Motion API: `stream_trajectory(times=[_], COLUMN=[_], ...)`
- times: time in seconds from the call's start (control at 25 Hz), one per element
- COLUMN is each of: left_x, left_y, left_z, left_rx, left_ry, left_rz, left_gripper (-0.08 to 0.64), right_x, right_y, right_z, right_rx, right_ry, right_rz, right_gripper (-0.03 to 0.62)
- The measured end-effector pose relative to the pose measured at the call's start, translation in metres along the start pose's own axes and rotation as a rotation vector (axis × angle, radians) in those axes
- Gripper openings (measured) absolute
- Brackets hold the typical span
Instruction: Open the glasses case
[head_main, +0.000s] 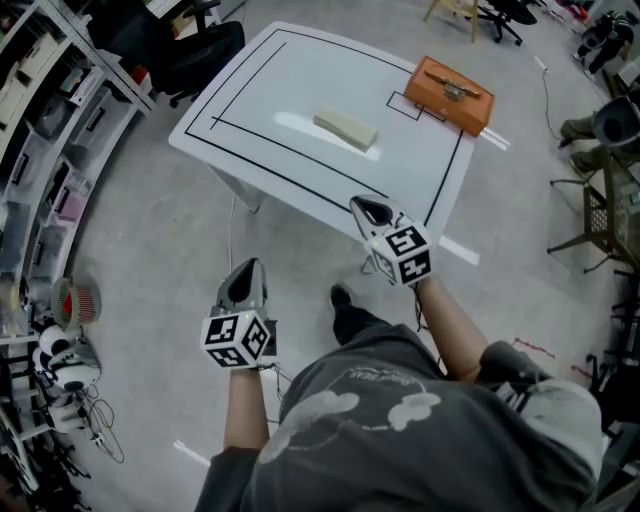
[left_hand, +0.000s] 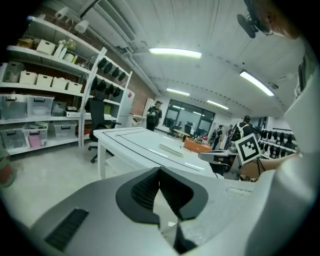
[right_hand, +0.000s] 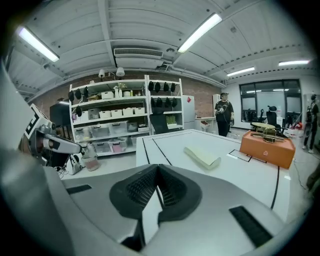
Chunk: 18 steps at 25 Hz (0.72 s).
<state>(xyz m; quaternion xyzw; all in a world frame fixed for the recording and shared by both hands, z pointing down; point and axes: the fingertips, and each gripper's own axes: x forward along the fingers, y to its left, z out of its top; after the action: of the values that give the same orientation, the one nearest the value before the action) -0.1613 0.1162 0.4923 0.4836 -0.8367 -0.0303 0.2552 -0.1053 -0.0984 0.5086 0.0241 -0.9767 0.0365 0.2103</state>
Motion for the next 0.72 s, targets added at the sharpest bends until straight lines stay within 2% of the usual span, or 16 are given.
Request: stream_trajectory(times=[0.36,0.52,0.72], left_x=[0.081,0.104,0.125], left_y=[-0.023,-0.033,-0.052], left_z=[0.044,0.051,0.053], left_rx=[0.058,0.087,0.134], left_ry=[0.013,0.035,0.067], left_rz=[-0.035,-0.060,-0.117], left_gripper=[0.002,0.002,0.002], right_x=[0.028,0.026,0.019], right_y=[-0.086,-0.104,-0.116], right_z=[0.013,0.021,0.007], right_rx=[0.018,0.037,0.054], right_ry=[0.010,-0.020,0.003], right_rz=[-0.068,-0.087,-0.110], right_gripper=[0.002,0.002,0.002])
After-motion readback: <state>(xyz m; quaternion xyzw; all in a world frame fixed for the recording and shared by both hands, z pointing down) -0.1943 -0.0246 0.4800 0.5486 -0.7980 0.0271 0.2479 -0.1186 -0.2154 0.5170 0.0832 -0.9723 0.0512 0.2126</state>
